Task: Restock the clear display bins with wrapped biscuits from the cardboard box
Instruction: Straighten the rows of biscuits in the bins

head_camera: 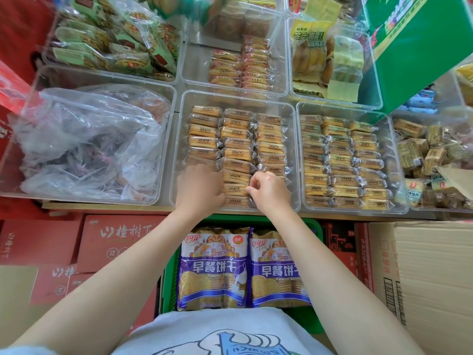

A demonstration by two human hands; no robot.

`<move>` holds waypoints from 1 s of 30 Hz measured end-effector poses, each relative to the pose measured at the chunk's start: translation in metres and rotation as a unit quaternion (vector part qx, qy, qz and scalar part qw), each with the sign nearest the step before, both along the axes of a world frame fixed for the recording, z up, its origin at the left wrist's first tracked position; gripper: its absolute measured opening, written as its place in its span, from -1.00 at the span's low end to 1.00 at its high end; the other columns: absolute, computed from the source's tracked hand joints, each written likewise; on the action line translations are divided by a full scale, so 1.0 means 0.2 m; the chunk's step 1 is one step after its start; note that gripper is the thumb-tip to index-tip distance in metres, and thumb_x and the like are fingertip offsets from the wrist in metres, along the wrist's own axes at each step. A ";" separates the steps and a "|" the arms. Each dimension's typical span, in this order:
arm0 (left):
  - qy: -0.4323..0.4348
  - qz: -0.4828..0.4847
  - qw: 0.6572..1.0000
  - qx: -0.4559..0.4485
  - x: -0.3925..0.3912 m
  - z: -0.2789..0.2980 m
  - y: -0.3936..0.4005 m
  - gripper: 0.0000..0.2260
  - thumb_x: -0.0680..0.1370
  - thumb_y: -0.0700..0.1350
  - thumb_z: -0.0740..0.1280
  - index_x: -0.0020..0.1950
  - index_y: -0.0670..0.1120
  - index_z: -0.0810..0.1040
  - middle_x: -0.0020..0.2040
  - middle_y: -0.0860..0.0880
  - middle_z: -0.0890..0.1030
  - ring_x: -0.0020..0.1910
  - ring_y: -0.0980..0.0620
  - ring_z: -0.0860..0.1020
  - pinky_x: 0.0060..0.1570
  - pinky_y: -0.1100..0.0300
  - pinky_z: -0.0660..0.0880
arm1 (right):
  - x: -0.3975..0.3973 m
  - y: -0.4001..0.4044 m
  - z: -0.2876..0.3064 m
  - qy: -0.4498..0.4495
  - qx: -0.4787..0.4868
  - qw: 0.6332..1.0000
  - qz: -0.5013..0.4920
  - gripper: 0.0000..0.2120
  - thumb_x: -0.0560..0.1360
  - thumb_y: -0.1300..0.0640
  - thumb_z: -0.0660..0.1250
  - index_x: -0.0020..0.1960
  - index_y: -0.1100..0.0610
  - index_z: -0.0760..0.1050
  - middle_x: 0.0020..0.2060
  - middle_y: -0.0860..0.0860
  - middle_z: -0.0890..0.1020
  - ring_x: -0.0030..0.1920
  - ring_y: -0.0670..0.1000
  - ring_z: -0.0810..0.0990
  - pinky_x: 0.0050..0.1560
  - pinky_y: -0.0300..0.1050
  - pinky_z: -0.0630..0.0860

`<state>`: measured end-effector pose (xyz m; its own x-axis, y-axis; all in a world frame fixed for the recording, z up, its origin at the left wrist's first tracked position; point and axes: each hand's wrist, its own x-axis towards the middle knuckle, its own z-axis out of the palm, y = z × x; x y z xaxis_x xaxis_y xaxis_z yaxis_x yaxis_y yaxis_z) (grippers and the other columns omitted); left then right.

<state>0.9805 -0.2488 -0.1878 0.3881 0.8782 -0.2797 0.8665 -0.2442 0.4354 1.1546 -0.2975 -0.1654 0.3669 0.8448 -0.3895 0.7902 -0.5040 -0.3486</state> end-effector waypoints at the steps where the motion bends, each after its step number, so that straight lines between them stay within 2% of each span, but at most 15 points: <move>1: -0.015 0.010 1.000 0.003 0.00 0.00 0.00 -0.78 0.52 0.15 0.38 0.12 0.12 0.61 0.21 0.03 0.48 0.30 -0.06 0.35 0.26 -0.05 0.26 | 0.01 0.01 0.00 0.006 0.005 1.000 -0.007 -0.86 0.58 -0.01 0.38 -0.07 0.04 0.52 -0.05 -0.05 0.52 -0.10 0.00 0.50 -0.30 -0.16 0.34; 5: -0.101 0.092 0.991 0.010 0.01 -0.01 0.05 -0.81 0.59 0.04 0.33 0.13 -0.01 0.60 0.12 -0.02 0.57 0.15 -0.08 0.48 0.15 -0.02 0.38 | 0.07 0.04 0.02 0.008 0.054 0.998 -0.018 -0.87 0.60 0.00 0.35 0.06 0.05 0.50 -0.07 -0.06 0.51 -0.18 -0.01 0.50 -0.25 -0.14 0.43; 8: -0.074 0.100 0.992 0.017 0.04 -0.01 0.08 -0.76 0.62 0.04 0.30 0.16 -0.05 0.62 0.13 -0.06 0.58 0.11 -0.08 0.49 0.13 -0.05 0.46 | 0.05 0.05 0.01 -0.021 0.019 0.999 0.014 -0.81 0.61 -0.04 0.32 0.16 0.03 0.52 0.01 -0.06 0.49 -0.11 -0.01 0.50 -0.23 -0.14 0.41; 10: -0.056 0.092 0.994 0.026 0.06 -0.01 0.10 -0.74 0.62 0.09 0.30 0.11 -0.06 0.66 0.07 -0.06 0.57 0.06 -0.06 0.49 0.07 -0.02 0.47 | 0.03 0.04 0.00 -0.041 0.003 0.999 0.014 -0.78 0.62 -0.05 0.31 0.19 0.04 0.52 0.05 -0.04 0.50 -0.07 0.01 0.52 -0.17 -0.09 0.48; 12: -0.041 0.078 0.995 0.039 0.08 -0.02 0.11 -0.72 0.62 0.12 0.31 0.05 -0.06 0.67 -0.02 -0.04 0.53 -0.02 -0.03 0.45 -0.01 0.04 0.45 | 0.00 0.05 -0.02 -0.053 0.002 0.999 0.006 -0.82 0.63 -0.01 0.29 0.15 0.06 0.53 0.06 -0.02 0.53 -0.07 0.04 0.55 -0.12 -0.04 0.56; 16: -0.018 0.038 0.997 0.071 0.08 -0.02 0.13 -0.76 0.62 0.05 0.33 -0.04 -0.09 0.67 -0.10 -0.01 0.47 -0.10 -0.01 0.43 -0.03 0.02 0.46 | -0.02 0.09 -0.01 -0.052 0.010 0.999 -0.007 -0.87 0.62 0.14 0.25 -0.01 0.12 0.56 -0.01 0.01 0.55 -0.13 0.05 0.55 -0.10 0.00 0.59; 22: 0.016 0.006 0.997 0.073 0.07 -0.02 0.13 -0.81 0.61 0.00 0.32 -0.09 -0.07 0.64 -0.13 0.00 0.43 -0.12 -0.01 0.39 -0.13 0.09 0.33 | -0.02 0.07 -0.01 -0.028 0.032 0.999 -0.014 -0.90 0.61 0.15 0.25 -0.07 0.08 0.48 -0.06 -0.05 0.48 -0.14 0.02 0.50 -0.23 -0.11 0.44; 30: 0.051 -0.006 0.998 0.021 0.10 0.01 0.17 -0.84 0.57 0.05 0.37 -0.13 0.00 0.51 -0.04 -0.01 0.51 0.00 -0.06 0.50 0.07 0.00 0.45 | 0.00 0.11 -0.01 -0.033 0.002 0.999 0.011 -0.91 0.61 0.13 0.27 -0.08 0.09 0.47 -0.08 -0.02 0.50 -0.15 0.02 0.51 -0.32 -0.16 0.34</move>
<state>1.0014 -0.2143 -0.1858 0.3695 0.8856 -0.2815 0.9031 -0.2709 0.3333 1.1540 -0.2761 -0.1677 0.3734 0.8543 -0.3616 0.8223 -0.4853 -0.2974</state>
